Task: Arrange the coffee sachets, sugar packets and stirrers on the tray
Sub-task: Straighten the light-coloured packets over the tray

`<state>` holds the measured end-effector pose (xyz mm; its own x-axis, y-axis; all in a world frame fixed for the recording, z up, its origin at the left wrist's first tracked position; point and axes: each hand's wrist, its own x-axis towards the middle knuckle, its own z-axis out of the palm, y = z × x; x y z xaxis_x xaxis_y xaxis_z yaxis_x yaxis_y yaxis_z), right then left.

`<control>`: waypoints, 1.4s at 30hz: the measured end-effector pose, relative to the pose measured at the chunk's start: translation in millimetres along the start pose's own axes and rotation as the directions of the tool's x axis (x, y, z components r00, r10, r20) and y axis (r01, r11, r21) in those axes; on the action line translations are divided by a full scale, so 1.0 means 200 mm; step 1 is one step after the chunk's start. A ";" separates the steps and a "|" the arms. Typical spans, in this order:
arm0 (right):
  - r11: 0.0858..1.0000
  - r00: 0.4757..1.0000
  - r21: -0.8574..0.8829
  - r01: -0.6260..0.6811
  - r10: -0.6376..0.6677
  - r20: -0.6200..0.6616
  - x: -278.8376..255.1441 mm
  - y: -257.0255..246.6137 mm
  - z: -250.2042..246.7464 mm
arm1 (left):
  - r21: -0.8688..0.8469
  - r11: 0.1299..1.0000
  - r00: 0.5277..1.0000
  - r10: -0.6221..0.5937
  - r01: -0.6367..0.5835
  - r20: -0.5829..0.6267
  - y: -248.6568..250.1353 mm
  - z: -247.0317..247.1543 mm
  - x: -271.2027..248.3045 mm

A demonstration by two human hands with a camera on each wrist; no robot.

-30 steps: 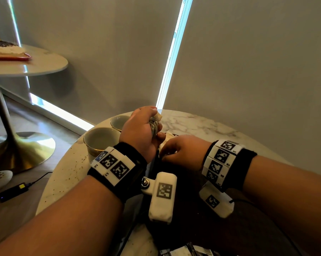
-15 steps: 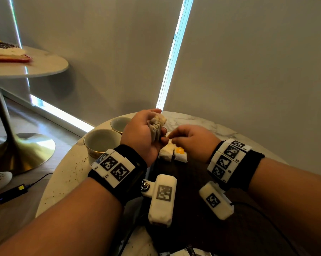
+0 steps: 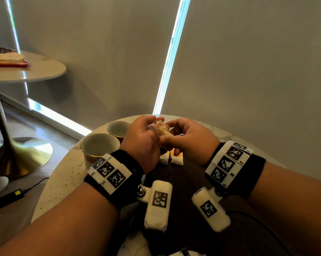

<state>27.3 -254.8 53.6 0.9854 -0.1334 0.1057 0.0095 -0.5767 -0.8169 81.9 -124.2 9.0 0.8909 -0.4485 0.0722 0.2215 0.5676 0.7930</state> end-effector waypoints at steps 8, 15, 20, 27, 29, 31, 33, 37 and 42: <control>0.862 0.995 0.498 -0.098 0.086 0.047 0.01 0.04 -0.04 | 0.174 0.984 0.995 -0.055 0.040 0.083 0.00 0.00 0.01; 0.799 0.976 0.575 -0.178 0.071 0.204 0.02 0.06 -0.02 | 0.108 0.993 0.992 -0.050 0.037 0.118 -0.01 0.02 -0.01; 0.981 0.991 0.192 -0.022 0.046 -0.123 0.01 0.05 -0.03 | 0.050 0.999 1.000 -0.001 0.000 0.021 -0.01 0.00 0.02; 0.971 0.998 0.238 0.020 -0.005 -0.066 0.03 0.07 -0.04 | 0.040 0.998 0.998 -0.054 0.053 0.020 0.00 -0.02 0.03; 0.965 0.999 0.262 0.024 -0.012 -0.046 0.02 0.08 -0.03 | 0.060 0.997 0.998 -0.049 0.047 0.025 -0.01 -0.02 0.03; 0.960 0.999 0.280 0.029 -0.016 -0.046 0.02 0.08 -0.03 | 0.111 0.993 0.999 -0.039 0.037 0.012 -0.01 -0.03 0.04; 0.960 0.998 0.277 0.039 -0.021 -0.066 0.02 0.08 -0.03 | 0.164 0.986 0.999 -0.030 0.028 0.011 -0.02 -0.03 0.04; 0.945 0.993 0.327 0.025 0.014 -0.117 0.03 0.09 -0.02 | 0.136 0.990 0.999 -0.036 0.033 0.024 -0.01 -0.01 0.02; 0.926 0.995 0.376 -0.017 0.054 -0.089 0.03 0.09 -0.04 | 0.119 0.992 0.999 -0.047 0.048 -0.016 0.00 -0.01 0.02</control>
<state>32.2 -272.6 43.4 0.9655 -0.2353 0.1113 0.0563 -0.2287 -0.9719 86.9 -125.2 7.8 0.8858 -0.4634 0.0254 0.2154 0.4590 0.8619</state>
